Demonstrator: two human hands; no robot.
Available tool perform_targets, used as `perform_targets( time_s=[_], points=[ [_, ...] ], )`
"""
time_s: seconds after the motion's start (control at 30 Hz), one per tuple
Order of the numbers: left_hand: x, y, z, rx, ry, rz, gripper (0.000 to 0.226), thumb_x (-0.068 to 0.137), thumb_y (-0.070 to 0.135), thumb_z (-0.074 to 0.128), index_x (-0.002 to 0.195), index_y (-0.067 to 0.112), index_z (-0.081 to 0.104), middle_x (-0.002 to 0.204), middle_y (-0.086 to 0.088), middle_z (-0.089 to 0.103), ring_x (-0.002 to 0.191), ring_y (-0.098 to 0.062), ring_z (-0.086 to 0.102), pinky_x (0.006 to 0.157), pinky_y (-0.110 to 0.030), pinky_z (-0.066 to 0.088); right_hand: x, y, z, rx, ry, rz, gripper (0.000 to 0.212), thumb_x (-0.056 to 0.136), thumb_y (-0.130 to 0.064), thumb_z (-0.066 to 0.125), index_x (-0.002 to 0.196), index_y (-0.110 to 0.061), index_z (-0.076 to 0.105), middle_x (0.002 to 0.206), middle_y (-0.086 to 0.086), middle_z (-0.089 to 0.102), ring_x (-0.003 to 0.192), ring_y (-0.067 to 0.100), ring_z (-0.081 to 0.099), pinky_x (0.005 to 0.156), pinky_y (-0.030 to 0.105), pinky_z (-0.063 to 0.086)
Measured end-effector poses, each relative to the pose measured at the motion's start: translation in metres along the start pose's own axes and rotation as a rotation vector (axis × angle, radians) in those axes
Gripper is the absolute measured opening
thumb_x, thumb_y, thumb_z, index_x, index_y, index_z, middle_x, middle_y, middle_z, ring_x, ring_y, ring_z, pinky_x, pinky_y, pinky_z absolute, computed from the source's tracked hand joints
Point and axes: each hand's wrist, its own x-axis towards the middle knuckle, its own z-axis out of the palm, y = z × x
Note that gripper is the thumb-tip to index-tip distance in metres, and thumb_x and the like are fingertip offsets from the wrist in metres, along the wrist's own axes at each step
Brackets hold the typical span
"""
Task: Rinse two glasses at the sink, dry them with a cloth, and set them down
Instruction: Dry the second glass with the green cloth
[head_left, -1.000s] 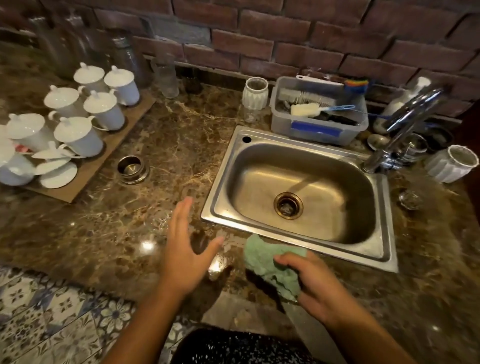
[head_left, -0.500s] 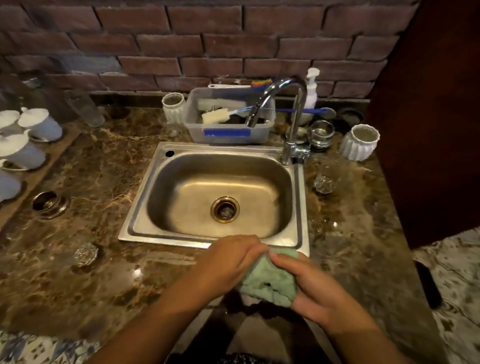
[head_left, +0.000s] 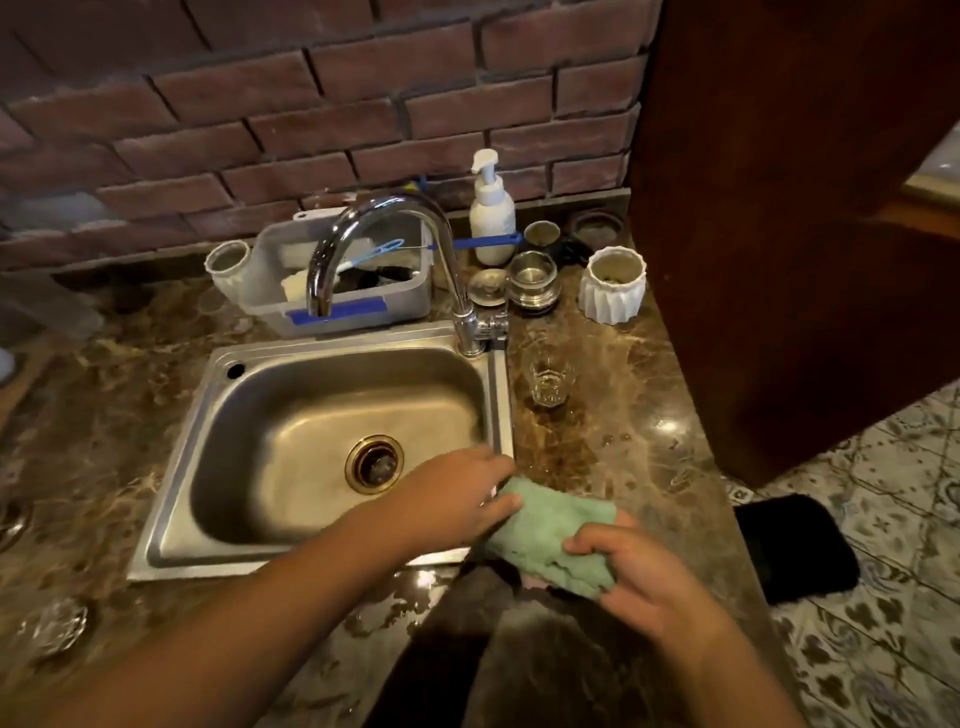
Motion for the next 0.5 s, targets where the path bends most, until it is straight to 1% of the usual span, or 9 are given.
perform_targets(
  time_s=[0.07, 0.1, 0.13, 0.2, 0.23, 0.33, 0.43, 0.5],
  points=[
    [0.026, 0.000, -0.014, 0.056, 0.012, 0.014, 0.038, 0.101, 0.039, 0.055, 0.134, 0.019, 0.054, 0.126, -0.006, 0.055, 0.118, -0.025, 0.055, 0.094, -0.039, 0.048, 0.009, -0.016, -0.017, 0.067, 0.058, -0.017, 0.044, 0.086, 0.020, 0.044, 0.126, 0.005, 0.057, 0.121, 0.038, 0.064, 0.108, 0.056, 0.064, 0.089, 0.066, 0.051],
    [0.040, 0.000, -0.020, 0.057, 0.031, 0.022, 0.041, 0.100, 0.036, 0.058, 0.137, 0.020, 0.053, 0.129, -0.006, 0.053, 0.121, -0.025, 0.054, 0.098, -0.041, 0.048, 0.013, -0.023, -0.024, 0.107, 0.085, -0.026, 0.044, 0.085, 0.017, 0.049, 0.126, 0.001, 0.056, 0.121, 0.037, 0.064, 0.107, 0.055, 0.065, 0.086, 0.065, 0.053],
    [0.054, 0.000, -0.026, 0.056, 0.056, 0.027, 0.044, 0.098, 0.033, 0.062, 0.139, 0.020, 0.051, 0.132, -0.006, 0.051, 0.123, -0.025, 0.052, 0.100, -0.042, 0.048, 0.018, -0.030, -0.031, 0.140, 0.107, -0.039, 0.044, 0.083, 0.012, 0.054, 0.124, -0.002, 0.057, 0.119, 0.036, 0.066, 0.102, 0.052, 0.068, 0.081, 0.061, 0.058],
    [0.082, 0.000, -0.035, 0.083, 0.104, 0.013, 0.055, 0.095, 0.028, 0.067, 0.145, 0.022, 0.045, 0.140, -0.009, 0.043, 0.129, -0.029, 0.047, 0.104, -0.045, 0.047, 0.027, -0.040, -0.042, 0.173, 0.135, -0.068, 0.048, 0.077, 0.003, 0.060, 0.125, 0.001, 0.057, 0.117, 0.035, 0.068, 0.095, 0.047, 0.072, 0.071, 0.052, 0.063],
    [0.096, 0.000, -0.039, 0.104, 0.121, -0.010, 0.061, 0.093, 0.026, 0.069, 0.148, 0.022, 0.041, 0.144, -0.012, 0.038, 0.132, -0.032, 0.044, 0.106, -0.046, 0.046, 0.031, -0.044, -0.048, 0.177, 0.144, -0.077, 0.051, 0.077, 0.000, 0.061, 0.128, 0.002, 0.056, 0.118, 0.034, 0.067, 0.097, 0.045, 0.071, 0.070, 0.050, 0.064],
    [0.129, 0.002, -0.042, 0.124, 0.125, -0.099, 0.079, 0.091, 0.023, 0.073, 0.155, 0.024, 0.026, 0.158, -0.016, 0.019, 0.142, -0.039, 0.034, 0.110, -0.050, 0.044, 0.043, -0.051, -0.064, 0.192, 0.153, -0.082, 0.050, 0.082, -0.006, 0.059, 0.131, 0.001, 0.056, 0.121, 0.031, 0.068, 0.107, 0.046, 0.068, 0.080, 0.049, 0.062],
    [0.155, 0.005, -0.041, 0.120, 0.081, -0.113, 0.090, 0.090, 0.021, 0.075, 0.158, 0.033, 0.017, 0.166, -0.013, 0.005, 0.149, -0.042, 0.021, 0.114, -0.052, 0.038, 0.054, -0.054, -0.077, 0.204, 0.147, -0.095, 0.043, 0.083, -0.004, 0.059, 0.126, 0.002, 0.059, 0.119, 0.030, 0.069, 0.099, 0.043, 0.073, 0.083, 0.051, 0.058],
    [0.169, 0.007, -0.041, 0.140, 0.044, -0.098, 0.088, 0.090, 0.021, 0.074, 0.157, 0.036, 0.020, 0.166, -0.013, 0.005, 0.149, -0.042, 0.020, 0.114, -0.053, 0.038, 0.062, -0.055, -0.082, 0.193, 0.186, -0.096, 0.041, 0.080, -0.002, 0.062, 0.121, 0.002, 0.061, 0.116, 0.031, 0.070, 0.093, 0.042, 0.073, 0.081, 0.053, 0.058]
  ],
)
